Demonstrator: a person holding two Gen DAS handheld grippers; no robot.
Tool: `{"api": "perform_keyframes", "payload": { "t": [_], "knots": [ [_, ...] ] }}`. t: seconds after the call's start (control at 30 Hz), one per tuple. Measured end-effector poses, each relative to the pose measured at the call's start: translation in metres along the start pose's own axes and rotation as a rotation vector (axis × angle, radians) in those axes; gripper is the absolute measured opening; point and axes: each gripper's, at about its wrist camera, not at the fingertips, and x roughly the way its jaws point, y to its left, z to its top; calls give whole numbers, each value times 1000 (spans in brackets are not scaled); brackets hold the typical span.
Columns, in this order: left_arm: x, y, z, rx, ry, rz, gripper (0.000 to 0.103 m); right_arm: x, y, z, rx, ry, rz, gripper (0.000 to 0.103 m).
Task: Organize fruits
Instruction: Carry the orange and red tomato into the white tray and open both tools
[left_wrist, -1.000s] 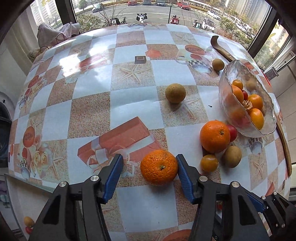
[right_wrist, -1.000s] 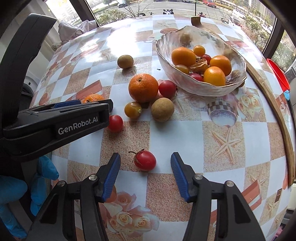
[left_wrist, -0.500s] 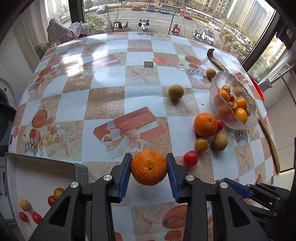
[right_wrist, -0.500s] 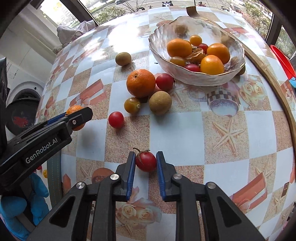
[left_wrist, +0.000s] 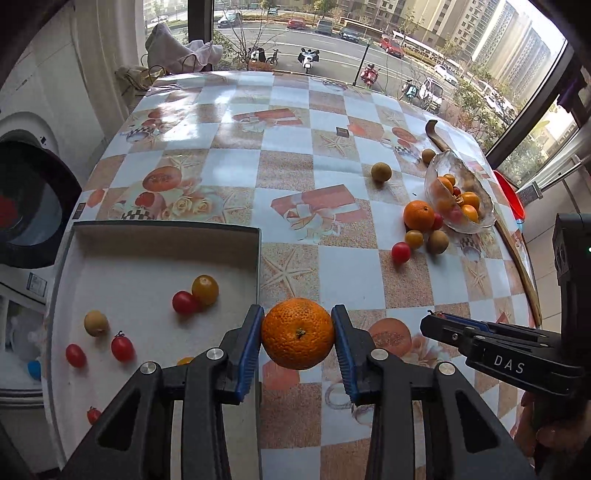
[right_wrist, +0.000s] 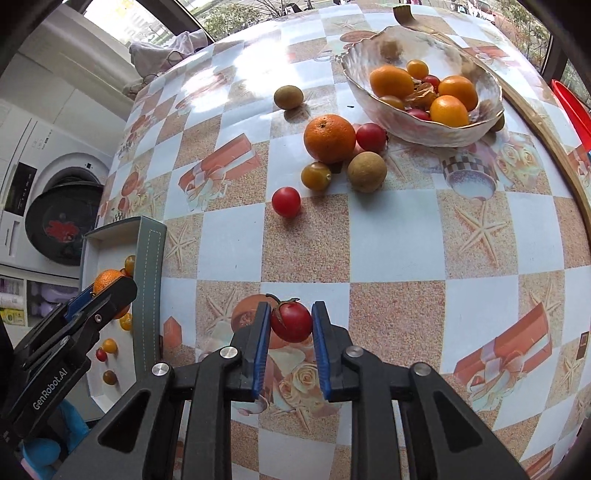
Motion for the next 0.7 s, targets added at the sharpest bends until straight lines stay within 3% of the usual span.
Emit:
{"api": "perform_keyframes", "payload": {
  "t": [0.4,0.7],
  "knots": [
    [-43,86,-65,-136,29,123,39,13,96,-13,-173,52,67,24],
    [-58,141,-110,-234,54,208,39,40,173,-41,-327,136,110,24]
  ]
}}
